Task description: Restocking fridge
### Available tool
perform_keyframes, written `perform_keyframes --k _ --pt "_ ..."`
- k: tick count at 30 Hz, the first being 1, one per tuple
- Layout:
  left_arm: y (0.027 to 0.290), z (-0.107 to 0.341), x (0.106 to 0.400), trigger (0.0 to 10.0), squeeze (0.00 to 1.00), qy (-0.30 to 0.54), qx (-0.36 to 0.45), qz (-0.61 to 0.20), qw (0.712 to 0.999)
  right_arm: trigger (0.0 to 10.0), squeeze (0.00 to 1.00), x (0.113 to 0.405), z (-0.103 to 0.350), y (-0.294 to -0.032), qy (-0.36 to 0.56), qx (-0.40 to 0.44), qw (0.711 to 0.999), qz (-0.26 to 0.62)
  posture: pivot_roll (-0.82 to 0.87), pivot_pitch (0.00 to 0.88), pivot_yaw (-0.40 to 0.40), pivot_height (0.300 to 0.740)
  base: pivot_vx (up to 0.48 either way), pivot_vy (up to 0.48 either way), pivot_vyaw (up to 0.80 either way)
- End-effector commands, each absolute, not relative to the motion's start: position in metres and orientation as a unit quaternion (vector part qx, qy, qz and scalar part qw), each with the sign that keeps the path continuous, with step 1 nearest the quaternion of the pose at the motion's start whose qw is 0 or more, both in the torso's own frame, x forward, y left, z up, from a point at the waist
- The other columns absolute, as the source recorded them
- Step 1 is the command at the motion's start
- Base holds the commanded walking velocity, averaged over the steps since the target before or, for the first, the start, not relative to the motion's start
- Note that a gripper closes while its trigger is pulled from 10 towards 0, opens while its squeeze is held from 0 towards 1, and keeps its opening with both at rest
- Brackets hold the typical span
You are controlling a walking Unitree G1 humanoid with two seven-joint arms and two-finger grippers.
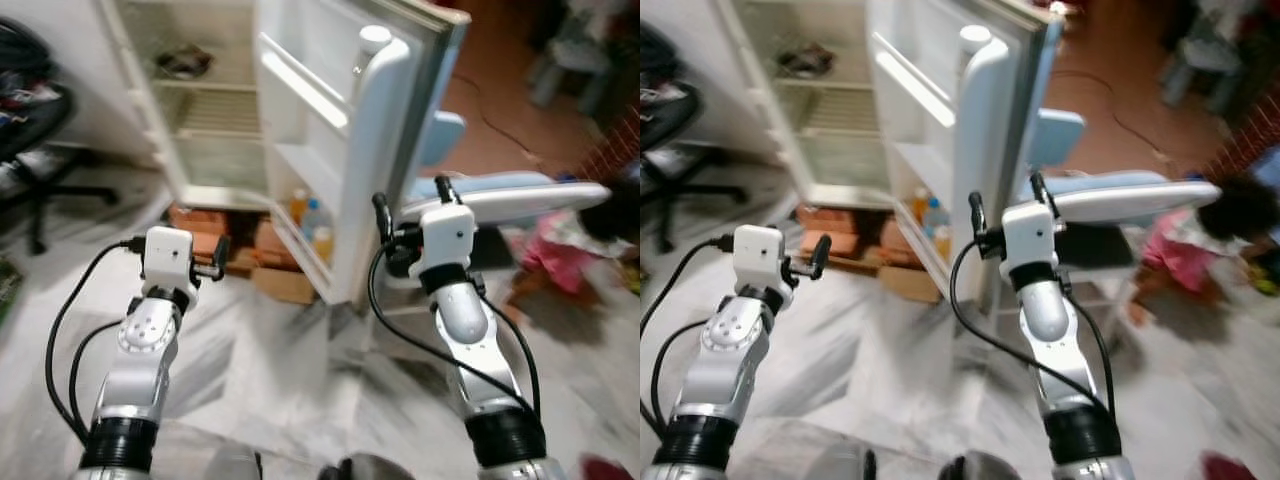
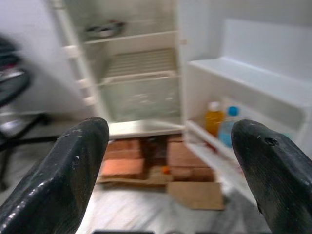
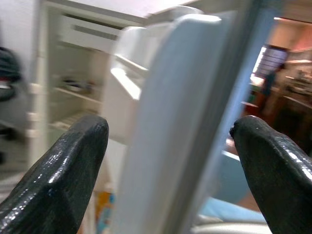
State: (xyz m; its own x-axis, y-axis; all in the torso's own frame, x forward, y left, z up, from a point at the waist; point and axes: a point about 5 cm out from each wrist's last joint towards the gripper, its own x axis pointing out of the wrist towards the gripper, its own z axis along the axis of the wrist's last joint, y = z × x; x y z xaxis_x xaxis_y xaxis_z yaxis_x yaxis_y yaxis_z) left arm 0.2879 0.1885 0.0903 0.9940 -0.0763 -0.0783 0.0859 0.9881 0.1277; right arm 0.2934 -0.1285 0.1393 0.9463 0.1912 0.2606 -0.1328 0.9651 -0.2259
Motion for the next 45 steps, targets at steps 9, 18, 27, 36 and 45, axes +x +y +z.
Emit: perform_keyframes --k 9,18,27,36,45 --pt "0.194 0.091 0.288 10.0 0.0 0.032 0.07 -0.034 0.996 10.0 0.0 0.294 0.144 -0.136 -0.154 -0.112 0.978 0.078 0.04 0.037 -0.035 0.74 0.411 0.0 0.32" --pt "0.191 0.089 0.287 10.0 0.0 0.037 0.061 -0.044 0.996 10.0 0.0 0.295 0.143 -0.132 -0.155 -0.107 0.979 0.073 0.04 0.04 -0.037 0.74 0.149 0.0 0.0" --pt "0.194 0.087 0.289 10.0 0.0 0.056 0.07 -0.051 0.995 10.0 0.0 0.31 0.15 -0.141 -0.147 -0.117 0.982 0.022 0.05 0.051 -0.038 0.74 0.0 0.0 0.0" --pt "0.213 0.059 0.267 10.0 0.0 0.164 0.088 -0.059 0.981 10.0 0.0 0.345 0.168 -0.136 -0.134 -0.052 0.989 0.018 0.05 0.085 -0.013 0.74 0.0 0.0 0.0" --pt "0.221 0.038 0.243 10.0 0.0 0.235 0.079 -0.06 0.967 10.0 0.0 0.376 0.207 -0.127 -0.158 -0.019 0.987 0.012 0.09 0.087 -0.041 0.74 0.0 0.0 0.0"
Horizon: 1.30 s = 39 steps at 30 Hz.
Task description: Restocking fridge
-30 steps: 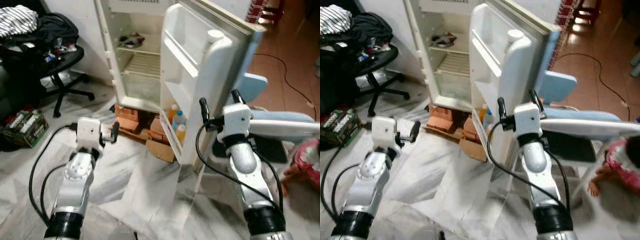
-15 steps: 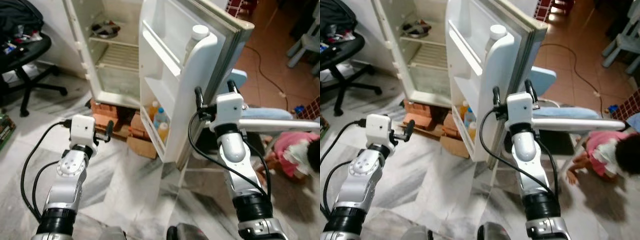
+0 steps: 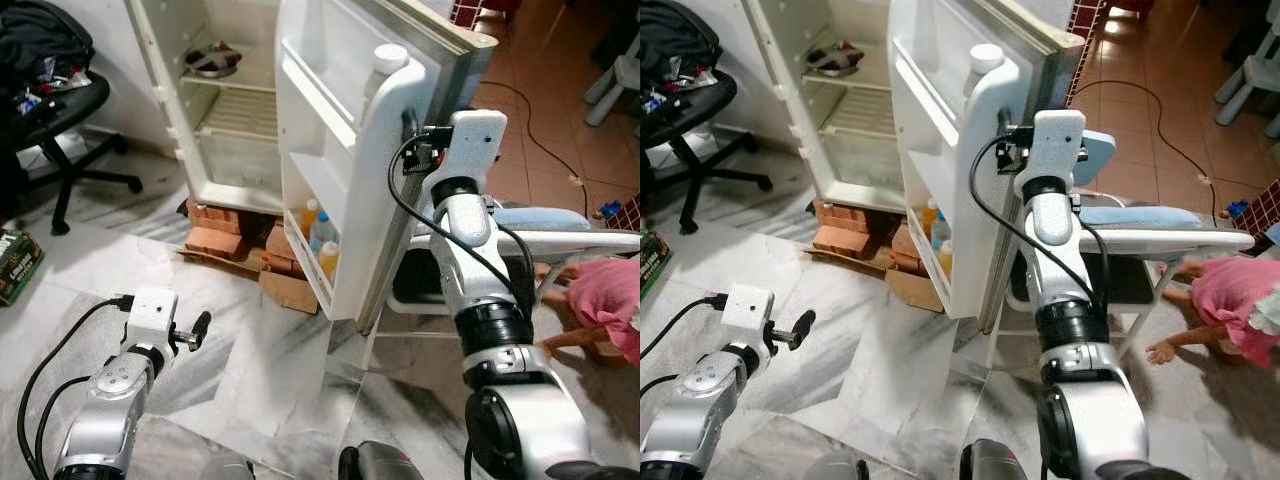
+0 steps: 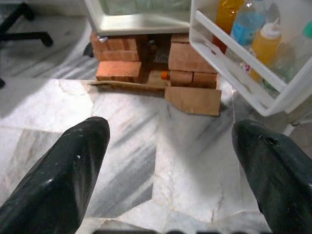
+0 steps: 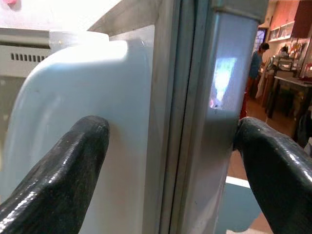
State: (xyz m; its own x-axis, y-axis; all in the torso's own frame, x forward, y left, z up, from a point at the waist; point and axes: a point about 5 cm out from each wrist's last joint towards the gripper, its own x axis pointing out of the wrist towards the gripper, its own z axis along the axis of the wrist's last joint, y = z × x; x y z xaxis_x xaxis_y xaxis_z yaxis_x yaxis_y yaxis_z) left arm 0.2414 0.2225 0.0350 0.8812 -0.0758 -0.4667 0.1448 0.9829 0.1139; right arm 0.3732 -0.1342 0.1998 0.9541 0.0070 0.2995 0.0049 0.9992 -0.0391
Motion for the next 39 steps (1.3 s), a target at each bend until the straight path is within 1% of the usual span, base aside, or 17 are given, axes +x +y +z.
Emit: perform_keyframes --k 1,4,6,7,8,9,11,15,16,18,20,25,30,33,36,38,39 --pt "0.22 0.037 0.243 10.0 0.0 0.236 0.08 -0.06 0.967 10.0 0.0 0.378 0.209 -0.125 -0.157 -0.013 0.987 0.017 0.09 0.087 -0.041 0.74 0.0 0.0 0.0" --pt "0.215 0.039 0.244 10.0 0.0 0.23 0.083 -0.069 0.967 10.0 0.0 0.38 0.214 -0.114 -0.155 0.035 0.985 0.07 0.09 0.086 -0.046 0.74 0.0 0.0 0.0" --pt "0.214 0.042 0.243 10.0 0.0 0.23 0.08 -0.073 0.967 10.0 0.0 0.37 0.222 -0.092 -0.16 0.115 0.958 0.207 0.09 0.086 -0.048 0.74 0.0 0.0 0.0" --pt "0.214 0.042 0.243 10.0 0.0 0.23 0.08 -0.073 0.967 10.0 0.0 0.37 0.222 -0.092 -0.16 0.115 0.958 0.207 0.09 0.086 -0.048 0.74 0.0 0.0 0.0" --pt "0.214 0.043 0.243 10.0 0.0 0.232 0.079 -0.074 0.967 10.0 0.0 0.351 0.23 -0.079 -0.174 0.16 0.916 0.323 0.09 0.088 -0.047 0.74 0.0 0.0 0.0" --pt "0.216 0.043 0.244 10.0 0.0 0.231 0.078 -0.07 0.967 10.0 0.0 0.328 0.233 -0.076 -0.18 0.172 0.877 0.41 0.08 0.088 -0.045 0.74 0.0 0.0 0.0" --pt "0.216 0.043 0.245 10.0 0.0 0.231 0.069 -0.065 0.968 10.0 0.0 0.32 0.228 -0.08 -0.171 0.179 0.868 0.43 0.07 0.088 -0.042 0.74 0.0 0.0 0.0" --pt "0.213 0.045 0.251 10.0 0.0 0.225 0.063 -0.068 0.97 10.0 0.0 0.319 0.197 -0.102 -0.131 0.138 0.898 0.397 0.06 0.088 -0.037 0.74 0.0 0.0 0.0" --pt "0.213 0.045 0.251 10.0 0.0 0.225 0.063 -0.068 0.97 10.0 0.0 0.319 0.197 -0.102 -0.131 0.138 0.898 0.397 0.06 0.088 -0.037 0.74 0.0 0.0 0.0" --pt "0.212 0.047 0.253 10.0 0.0 0.222 0.069 -0.071 0.97 10.0 0.0 0.313 0.176 -0.12 -0.091 0.096 0.916 0.379 0.06 0.088 -0.03 0.74 0.0 0.0 0.0" --pt "0.212 0.048 0.254 10.0 0.0 0.221 0.07 -0.072 0.97 10.0 0.0 0.309 0.17 -0.123 -0.078 0.089 0.921 0.371 0.06 0.088 -0.028 0.74 0.0 0.0 0.0" --pt "0.212 0.051 0.256 10.0 0.0 0.207 0.064 -0.072 0.974 10.0 0.0 0.305 0.154 -0.122 -0.058 0.06 0.932 0.352 0.06 0.089 -0.025 0.74 0.0 0.0 0.0" --pt "0.219 0.075 0.268 10.0 0.0 0.122 0.04 -0.01 0.992 10.0 0.0 0.289 0.128 -0.109 -0.043 -0.001 0.94 0.339 0.06 0.085 -0.03 0.74 0.0 0.0 0.0" --pt "0.218 0.076 0.269 10.0 0.0 0.113 0.031 -0.006 0.993 10.0 0.0 0.288 0.118 -0.115 -0.038 -0.007 0.965 0.258 0.05 0.078 -0.038 0.74 0.0 0.0 0.0" --pt "0.217 0.076 0.27 10.0 0.0 0.112 0.028 -0.004 0.993 10.0 0.0 0.288 0.115 -0.12 -0.037 -0.003 0.976 0.215 0.05 0.073 -0.039 0.74 0.0 0.0 0.0" --pt "0.213 0.073 0.27 10.0 0.0 0.117 0.024 -0.008 0.993 10.0 0.0 0.289 0.114 -0.133 -0.041 0.018 0.99 0.133 0.04 0.065 -0.038 0.74 0.0 0.0 0.0" --pt "0.212 0.073 0.27 10.0 0.0 0.117 0.025 -0.009 0.993 10.0 0.0 0.29 0.114 -0.134 -0.042 0.019 0.991 0.128 0.04 0.065 -0.038 0.74 0.0 0.0 0.0"
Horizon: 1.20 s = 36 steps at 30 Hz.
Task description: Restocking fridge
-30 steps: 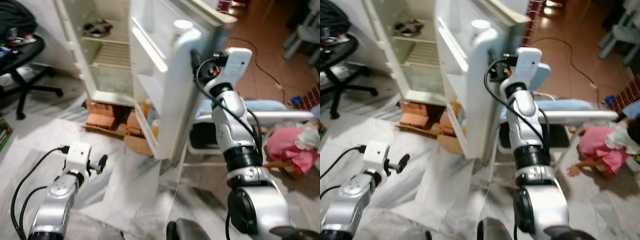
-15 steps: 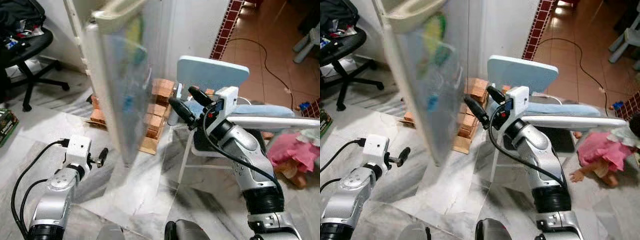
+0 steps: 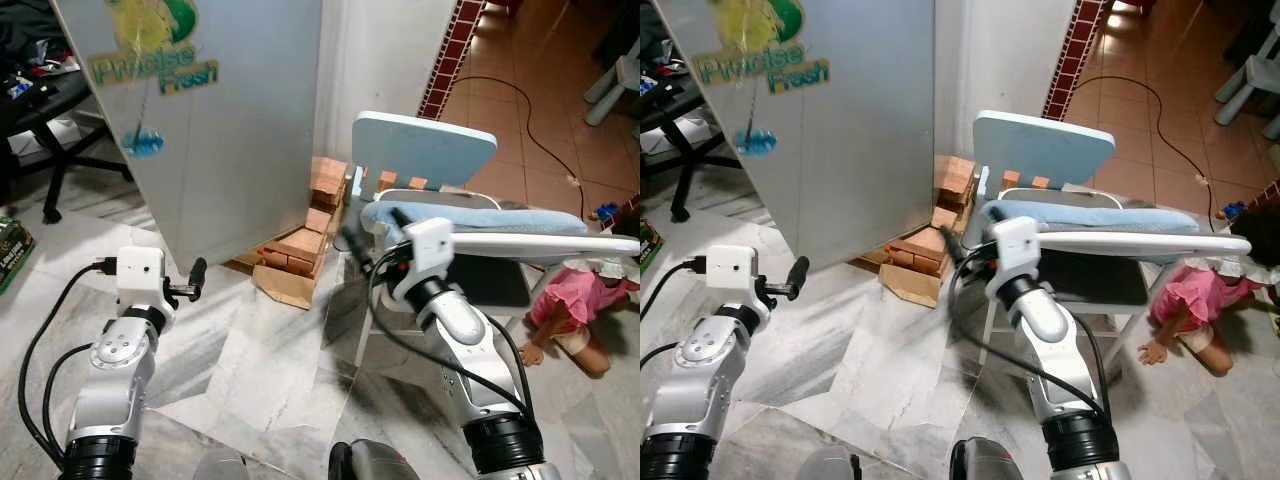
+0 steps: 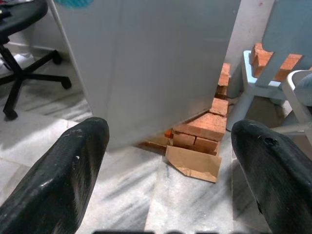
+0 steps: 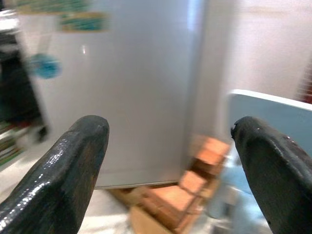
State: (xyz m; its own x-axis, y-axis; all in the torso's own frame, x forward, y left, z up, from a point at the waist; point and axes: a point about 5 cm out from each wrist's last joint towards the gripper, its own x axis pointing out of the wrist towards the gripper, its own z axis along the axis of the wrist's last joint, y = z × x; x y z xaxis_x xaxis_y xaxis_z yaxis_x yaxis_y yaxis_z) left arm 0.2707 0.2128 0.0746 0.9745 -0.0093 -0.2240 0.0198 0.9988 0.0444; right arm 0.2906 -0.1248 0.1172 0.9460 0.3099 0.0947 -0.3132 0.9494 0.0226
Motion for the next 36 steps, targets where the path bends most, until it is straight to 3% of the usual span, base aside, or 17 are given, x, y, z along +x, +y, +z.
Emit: perform_keyframes --k 1,5,10,26,36 --pt "0.212 0.073 0.27 10.0 0.0 0.117 0.025 -0.009 0.993 10.0 0.0 0.29 0.114 -0.134 -0.042 0.019 0.991 0.128 0.04 0.065 -0.038 0.74 0.0 0.0 0.0" --pt "0.206 0.071 0.273 10.0 0.0 0.113 0.025 -0.028 0.993 10.0 0.0 0.298 0.115 -0.151 -0.038 0.007 0.998 0.055 0.03 0.048 -0.038 0.74 0.0 0.0 0.0" --pt "0.205 0.071 0.274 10.0 0.0 0.115 0.022 -0.029 0.993 10.0 0.0 0.299 0.115 -0.152 -0.036 0.008 0.998 0.048 0.03 0.045 -0.038 0.74 0.0 0.0 0.0" --pt "0.199 0.07 0.276 10.0 0.0 0.114 0.016 -0.044 0.992 10.0 0.0 0.306 0.113 -0.152 -0.036 -0.002 0.999 0.032 0.03 0.041 -0.046 0.74 0.0 0.06 -0.8" --pt "0.196 0.068 0.276 10.0 0.0 0.117 0.015 -0.05 0.992 10.0 0.0 0.306 0.112 -0.155 -0.036 -0.008 0.999 0.025 0.02 0.043 -0.046 0.74 0.0 0.248 -0.8"
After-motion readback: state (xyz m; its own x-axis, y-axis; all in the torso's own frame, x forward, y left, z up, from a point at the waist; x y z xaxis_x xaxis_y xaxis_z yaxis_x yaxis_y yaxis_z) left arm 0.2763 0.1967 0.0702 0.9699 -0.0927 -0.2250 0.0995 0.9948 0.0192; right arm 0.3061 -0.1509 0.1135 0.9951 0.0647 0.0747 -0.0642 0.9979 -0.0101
